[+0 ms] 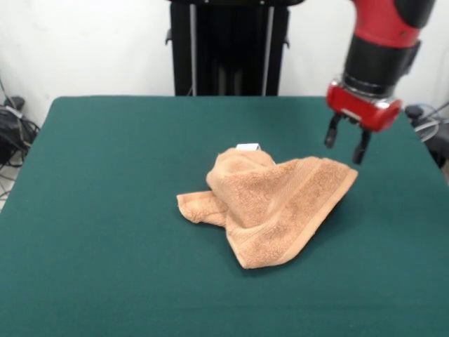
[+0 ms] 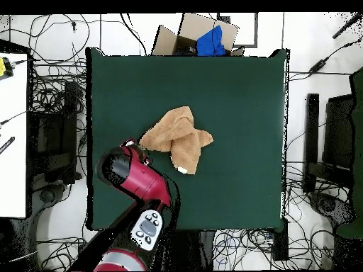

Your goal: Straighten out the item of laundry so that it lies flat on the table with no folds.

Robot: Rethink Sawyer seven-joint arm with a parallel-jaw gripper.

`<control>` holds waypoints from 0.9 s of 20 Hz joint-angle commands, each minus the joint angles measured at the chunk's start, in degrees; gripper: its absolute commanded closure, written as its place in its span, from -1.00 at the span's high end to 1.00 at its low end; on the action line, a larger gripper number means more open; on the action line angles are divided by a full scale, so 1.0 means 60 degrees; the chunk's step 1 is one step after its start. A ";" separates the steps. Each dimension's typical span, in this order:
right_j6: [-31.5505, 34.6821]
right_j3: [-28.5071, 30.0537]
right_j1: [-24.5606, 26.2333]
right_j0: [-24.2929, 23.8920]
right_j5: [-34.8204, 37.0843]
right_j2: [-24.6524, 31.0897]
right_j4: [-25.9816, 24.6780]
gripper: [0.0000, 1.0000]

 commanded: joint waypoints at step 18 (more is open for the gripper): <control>0.4514 -0.1216 0.0937 0.0168 0.0997 -0.0721 0.1756 1.00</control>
